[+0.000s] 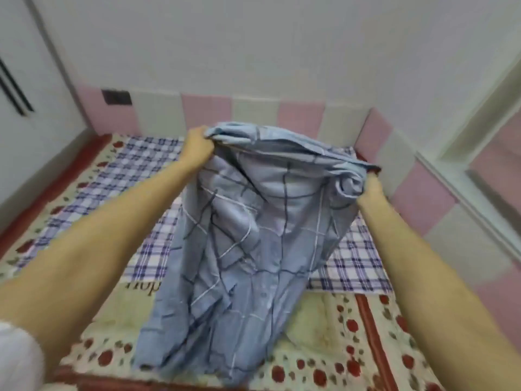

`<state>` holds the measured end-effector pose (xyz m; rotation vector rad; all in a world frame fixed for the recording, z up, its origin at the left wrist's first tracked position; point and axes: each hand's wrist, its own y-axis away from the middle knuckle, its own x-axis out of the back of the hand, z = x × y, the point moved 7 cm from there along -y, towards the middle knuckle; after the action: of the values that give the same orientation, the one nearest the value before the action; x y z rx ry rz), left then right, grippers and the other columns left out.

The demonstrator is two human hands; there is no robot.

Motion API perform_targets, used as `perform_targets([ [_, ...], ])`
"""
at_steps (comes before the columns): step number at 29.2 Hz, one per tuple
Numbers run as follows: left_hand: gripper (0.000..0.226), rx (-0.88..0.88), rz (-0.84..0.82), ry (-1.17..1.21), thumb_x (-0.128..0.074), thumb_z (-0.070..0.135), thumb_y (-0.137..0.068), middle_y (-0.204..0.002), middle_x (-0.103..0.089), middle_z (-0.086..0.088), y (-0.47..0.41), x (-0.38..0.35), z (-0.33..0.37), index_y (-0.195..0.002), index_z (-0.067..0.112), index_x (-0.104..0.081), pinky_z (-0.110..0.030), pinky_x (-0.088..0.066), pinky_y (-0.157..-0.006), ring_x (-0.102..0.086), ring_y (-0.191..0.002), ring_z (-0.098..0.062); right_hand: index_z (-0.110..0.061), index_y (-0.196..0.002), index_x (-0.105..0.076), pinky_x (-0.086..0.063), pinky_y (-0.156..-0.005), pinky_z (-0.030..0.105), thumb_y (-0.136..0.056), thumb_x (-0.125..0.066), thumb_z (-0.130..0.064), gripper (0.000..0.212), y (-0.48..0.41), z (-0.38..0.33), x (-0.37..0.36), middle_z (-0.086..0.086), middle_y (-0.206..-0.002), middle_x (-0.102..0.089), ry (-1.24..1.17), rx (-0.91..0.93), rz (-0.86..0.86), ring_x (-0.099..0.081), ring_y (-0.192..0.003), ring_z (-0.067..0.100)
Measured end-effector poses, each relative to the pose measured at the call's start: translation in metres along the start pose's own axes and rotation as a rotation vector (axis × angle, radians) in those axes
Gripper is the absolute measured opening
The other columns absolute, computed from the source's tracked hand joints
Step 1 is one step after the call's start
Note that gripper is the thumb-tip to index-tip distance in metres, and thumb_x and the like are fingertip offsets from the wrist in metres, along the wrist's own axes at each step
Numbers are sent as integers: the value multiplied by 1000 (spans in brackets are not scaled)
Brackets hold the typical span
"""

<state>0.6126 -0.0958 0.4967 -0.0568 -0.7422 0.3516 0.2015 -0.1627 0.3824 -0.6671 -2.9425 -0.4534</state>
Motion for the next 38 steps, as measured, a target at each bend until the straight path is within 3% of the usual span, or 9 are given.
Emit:
perform_targets([
  [4, 36, -308, 600, 404, -41, 5, -81, -102, -68, -15, -78, 144, 132, -107, 2, -65, -27, -44, -68, -62, -91, -21, -5, -112, -63, -50, -83, 30, -99, -45, -31, 34, 96, -274, 18, 6, -109, -63, -551, 475, 238, -59, -93, 19],
  [7, 32, -438, 718, 383, -41, 5, -90, -107, -66, -15, -83, 198, 183, -114, 0, -62, -15, -33, -61, -59, -93, -19, -17, -83, -62, -44, -68, 18, -101, -44, -23, 25, 152, -366, 39, -5, -82, -62, -663, 834, 231, -53, -73, 3],
  [9, 30, -451, 743, 256, -40, 5, -93, -110, -65, -19, -88, 200, 178, -115, 2, -60, -18, -29, -63, -60, -96, -28, -22, -70, -52, -39, -60, 12, -101, -44, -23, 32, 169, -372, 52, -10, -71, -53, -650, 888, 315, -44, -61, -5],
  [18, 22, -696, 223, -254, -54, 5, -85, -98, -60, -30, -65, 48, 103, -103, 0, -65, -43, -42, -63, -58, -80, -43, -17, -77, -44, -34, -44, 5, -101, -41, -23, 25, 129, -169, 76, 1, -78, -54, -566, 560, 604, -48, -56, -4],
  [21, 23, -770, -20, -463, -63, -3, -82, -94, -56, -23, -50, -35, 49, -104, 3, -66, -40, -38, -52, -55, -65, -37, -3, -96, -55, -29, -48, 21, -101, -40, -23, 26, 105, -72, 79, 15, -93, -62, -329, 407, 691, -58, -79, 26],
  [25, 19, -782, -300, -624, -64, -3, -82, -92, -51, -21, -19, -109, -21, -100, 2, -62, -35, -29, -56, -51, -65, -33, 2, -102, -55, -30, -60, 31, -102, -38, -21, 28, 90, 27, 80, 18, -93, -60, 27, 202, 635, -59, -87, 33],
  [31, 15, -518, -765, -895, -52, 3, -88, -110, -54, -18, 88, -191, -170, -102, 3, -57, -39, -44, -76, -56, -92, -32, -4, -118, -48, -39, -63, 33, -96, -53, -32, 36, 103, 192, 65, 14, -99, -59, 687, 4, 11, -60, -88, 34],
  [34, 24, -461, -891, -1119, -43, 3, -92, -122, -52, -12, 135, -199, -227, -112, 7, -56, -35, -42, -81, -52, -109, -27, -18, -123, -51, -47, -81, 34, -94, -53, -29, 32, 118, 263, 71, 9, -117, -59, 943, -166, -327, -60, -97, 24],
  [38, 36, -495, -996, -1266, -43, 11, -95, -136, -42, -6, 169, -197, -267, -130, 14, -50, -36, -36, -99, -38, -127, -26, -27, -148, -17, -46, -93, 41, -91, -54, -14, 70, 131, 298, 79, 16, -139, -37, 1254, -144, -427, -51, -116, 34],
])
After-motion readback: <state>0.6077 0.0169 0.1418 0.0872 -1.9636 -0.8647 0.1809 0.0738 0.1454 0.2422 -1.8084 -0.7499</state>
